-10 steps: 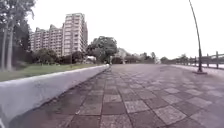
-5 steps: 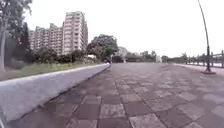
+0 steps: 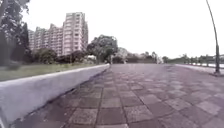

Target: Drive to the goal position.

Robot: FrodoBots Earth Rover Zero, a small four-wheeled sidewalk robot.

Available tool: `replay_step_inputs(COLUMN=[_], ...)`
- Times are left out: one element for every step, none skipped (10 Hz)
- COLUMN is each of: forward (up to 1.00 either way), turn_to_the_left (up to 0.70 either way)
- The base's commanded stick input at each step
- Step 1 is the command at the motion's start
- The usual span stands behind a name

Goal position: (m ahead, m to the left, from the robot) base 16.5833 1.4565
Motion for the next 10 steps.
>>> replay_step_inputs(forward=[1.0, 1.0, 1.0, 1.0, 1.0, 1.0, 1.0, 1.0, 1.0, 1.0], turn_to_the_left=[-0.33, -0.17, -0.05, 0.0, 0.0, 0.0, 0.0, 0.0, 0.0, 0.0])
